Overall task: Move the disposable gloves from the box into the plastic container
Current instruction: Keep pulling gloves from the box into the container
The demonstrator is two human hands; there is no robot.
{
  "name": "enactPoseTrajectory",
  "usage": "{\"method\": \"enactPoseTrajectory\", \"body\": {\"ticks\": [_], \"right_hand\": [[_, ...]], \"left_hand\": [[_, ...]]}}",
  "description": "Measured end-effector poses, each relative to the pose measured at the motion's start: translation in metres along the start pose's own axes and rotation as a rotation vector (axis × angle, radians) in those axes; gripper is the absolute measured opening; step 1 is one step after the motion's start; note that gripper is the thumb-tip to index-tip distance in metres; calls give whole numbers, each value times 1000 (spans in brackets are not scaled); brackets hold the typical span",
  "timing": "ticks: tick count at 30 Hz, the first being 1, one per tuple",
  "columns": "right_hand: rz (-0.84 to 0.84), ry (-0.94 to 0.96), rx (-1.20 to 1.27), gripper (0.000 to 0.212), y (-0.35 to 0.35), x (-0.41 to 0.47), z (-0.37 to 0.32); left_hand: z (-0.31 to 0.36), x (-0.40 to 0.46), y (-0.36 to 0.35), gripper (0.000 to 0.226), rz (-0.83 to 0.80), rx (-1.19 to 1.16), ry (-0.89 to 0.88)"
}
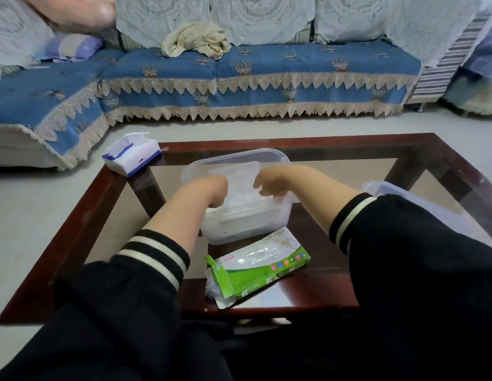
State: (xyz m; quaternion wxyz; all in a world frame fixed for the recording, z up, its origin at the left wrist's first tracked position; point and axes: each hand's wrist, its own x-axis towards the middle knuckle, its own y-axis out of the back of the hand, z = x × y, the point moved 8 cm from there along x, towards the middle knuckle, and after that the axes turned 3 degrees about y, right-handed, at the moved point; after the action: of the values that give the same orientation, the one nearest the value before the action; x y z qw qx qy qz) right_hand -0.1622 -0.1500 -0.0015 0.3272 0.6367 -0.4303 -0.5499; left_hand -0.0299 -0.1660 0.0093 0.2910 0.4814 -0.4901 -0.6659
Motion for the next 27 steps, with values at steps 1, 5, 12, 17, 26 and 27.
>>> {"method": "enactPoseTrajectory", "body": {"ticks": [1,5,12,17,26,27], "right_hand": [[115,10,54,33,14,-11,-2],[495,190,315,27,23,-89,-12],[210,336,421,37,-103,-100,-34],[399,211,405,29,-108,-89,-26],[498,169,425,14,-110,-85,-29],[495,159,419,14,-109,-83,-30]], "left_hand": [[2,-6,8,39,89,-54,-16],[20,-78,12,18,415,-441,-174],[23,-102,-107,73,-93,5,-125],[16,-93,-117,80,-13,-77,-78],[10,-81,-122,77,-54,-430,-156],[9,-80,-121,76,-43,-448,-153]]}}
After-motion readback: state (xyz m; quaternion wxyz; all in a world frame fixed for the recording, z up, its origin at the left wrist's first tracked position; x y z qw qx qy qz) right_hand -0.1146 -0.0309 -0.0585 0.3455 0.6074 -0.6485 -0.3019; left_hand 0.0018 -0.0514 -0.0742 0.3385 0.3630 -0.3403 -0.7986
